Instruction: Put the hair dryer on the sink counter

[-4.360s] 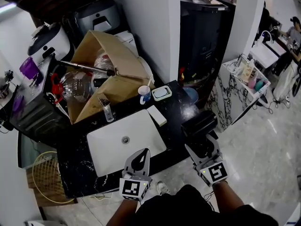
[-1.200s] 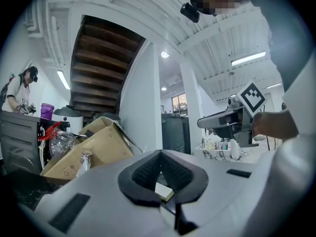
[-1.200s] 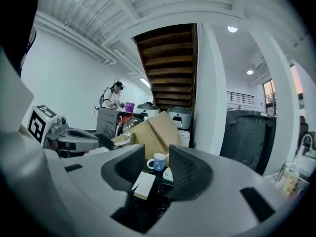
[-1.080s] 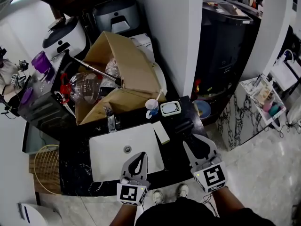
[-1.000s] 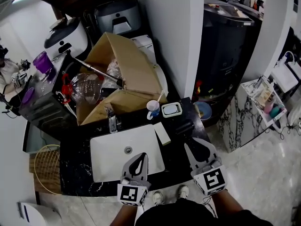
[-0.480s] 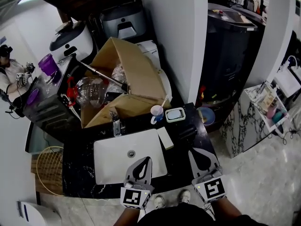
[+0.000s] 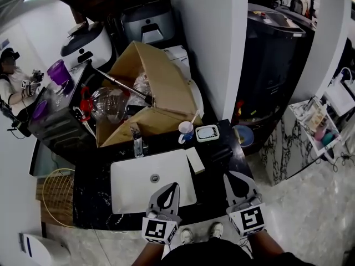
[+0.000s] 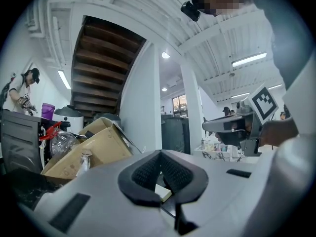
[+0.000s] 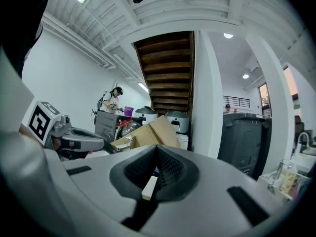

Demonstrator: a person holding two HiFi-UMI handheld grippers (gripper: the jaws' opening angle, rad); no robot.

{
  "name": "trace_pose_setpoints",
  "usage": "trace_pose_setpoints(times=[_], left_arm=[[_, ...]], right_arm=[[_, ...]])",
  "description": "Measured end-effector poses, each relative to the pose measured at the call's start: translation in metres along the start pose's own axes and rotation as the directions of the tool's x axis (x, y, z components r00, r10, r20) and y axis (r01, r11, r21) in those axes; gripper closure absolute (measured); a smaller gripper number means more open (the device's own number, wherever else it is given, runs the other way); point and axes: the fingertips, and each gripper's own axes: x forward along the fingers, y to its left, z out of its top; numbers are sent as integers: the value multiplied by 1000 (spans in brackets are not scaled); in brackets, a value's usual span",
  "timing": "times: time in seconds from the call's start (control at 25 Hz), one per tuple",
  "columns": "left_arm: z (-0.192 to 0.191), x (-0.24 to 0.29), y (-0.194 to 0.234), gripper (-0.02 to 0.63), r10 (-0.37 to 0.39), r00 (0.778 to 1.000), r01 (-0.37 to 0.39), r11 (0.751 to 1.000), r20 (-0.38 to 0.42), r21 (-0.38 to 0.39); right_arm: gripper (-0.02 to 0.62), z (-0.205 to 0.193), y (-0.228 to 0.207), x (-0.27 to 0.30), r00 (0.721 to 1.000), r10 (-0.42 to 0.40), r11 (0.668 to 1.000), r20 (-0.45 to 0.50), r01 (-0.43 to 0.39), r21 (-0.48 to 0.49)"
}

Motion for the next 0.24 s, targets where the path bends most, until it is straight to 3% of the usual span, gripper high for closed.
trace_pose_setpoints(times=[0.24], left_arm=[[5, 2, 7, 612, 21, 999, -21, 1000, 29, 2]], right_arm=[[597, 8, -5, 8, 1000, -8, 1000, -28, 8, 12]])
